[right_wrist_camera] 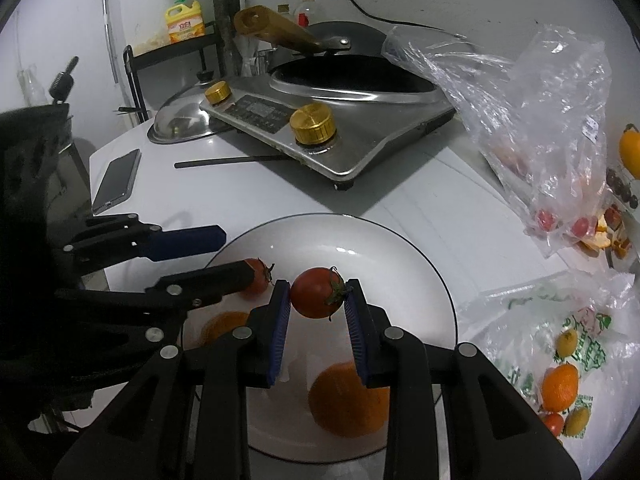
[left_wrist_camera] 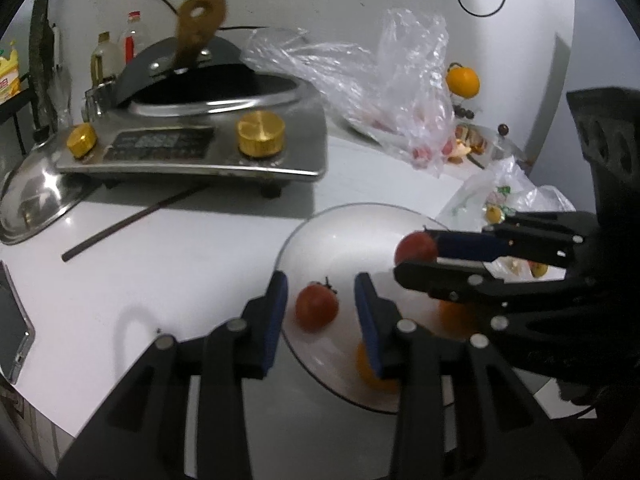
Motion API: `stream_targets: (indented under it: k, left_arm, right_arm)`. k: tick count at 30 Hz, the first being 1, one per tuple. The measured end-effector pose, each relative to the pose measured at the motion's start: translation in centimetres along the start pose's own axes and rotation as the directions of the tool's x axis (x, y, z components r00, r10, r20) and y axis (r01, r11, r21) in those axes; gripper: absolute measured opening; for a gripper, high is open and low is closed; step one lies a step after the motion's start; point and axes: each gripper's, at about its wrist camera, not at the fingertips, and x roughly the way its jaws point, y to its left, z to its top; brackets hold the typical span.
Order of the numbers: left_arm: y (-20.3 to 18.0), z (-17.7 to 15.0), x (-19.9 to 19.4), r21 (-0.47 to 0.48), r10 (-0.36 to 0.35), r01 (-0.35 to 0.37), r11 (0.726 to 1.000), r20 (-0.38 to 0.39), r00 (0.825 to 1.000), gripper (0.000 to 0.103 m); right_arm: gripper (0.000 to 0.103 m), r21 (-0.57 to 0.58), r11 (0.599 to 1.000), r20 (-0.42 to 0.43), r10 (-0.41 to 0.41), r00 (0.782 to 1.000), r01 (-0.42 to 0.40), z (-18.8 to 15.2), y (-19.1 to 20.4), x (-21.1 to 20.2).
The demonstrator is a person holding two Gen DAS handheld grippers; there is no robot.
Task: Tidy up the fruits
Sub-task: 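Lower the tomatoes onto the plate and open both tools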
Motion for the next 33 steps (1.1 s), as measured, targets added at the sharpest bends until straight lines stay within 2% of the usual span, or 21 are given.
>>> stream_targets:
  k: [11, 13, 14, 15, 23, 31, 33]
  left_arm:
    - [2.8, 0.4, -0.6, -0.023, 0.072, -0.071, 0.997, 0.034, 0.997, 0.037]
    - [3.3, 0.3, -0.3, -0.033, 0.078, -0.077, 0.996, 0.032, 0.996, 0.044]
    - [3.6, 0.3, -0.2, -0.042, 0.081, -0.079, 0.996, 0.033, 0.996, 0.058]
    - [3.8, 0.2, -0.2, -0.049, 0.082, -0.081, 0.996, 0.036, 0.996, 0.062]
    - [4.9, 0.3, 0.4, -0.063, 0.088, -0.086, 0.994, 0.031, 0.996, 0.062]
    - [5.2, 0.0, 0.5, -0.073, 0.082, -0.080, 0.994, 0.028, 0.996, 0.062]
    - [5.1, 0.0, 0.2, -0.068, 0.084, -0.081, 0.994, 0.035, 0.996, 0.062]
  right_arm:
    - [0.030, -0.014, 1.000, -0.019, 0.012, 1.000, -0.012, 1.8, 1.1, 2.3]
    - [0.030, -0.010, 1.000, -0.026, 0.010, 1.000, -0.010, 2.1, 1.1, 2.8]
    - [0.030, -0.006, 1.000, -0.033, 0.010, 0.999, -0.010, 2.2, 1.1, 3.1]
    - [0.030, -0.002, 1.000, -0.040, 0.008, 0.999, -0.008, 2.3, 1.2, 3.4]
    - [0.030, 0.030, 1.000, -0.095, 0.006, 0.995, -0.003, 2.9, 1.0, 5.5]
    - [0.030, 0.043, 0.999, -0.112, 0.010, 0.994, -0.005, 3.1, 1.0, 6.1]
    - [0.036, 0.047, 0.999, -0.112, 0.002, 0.994, 0.004, 3.0, 1.0, 6.1]
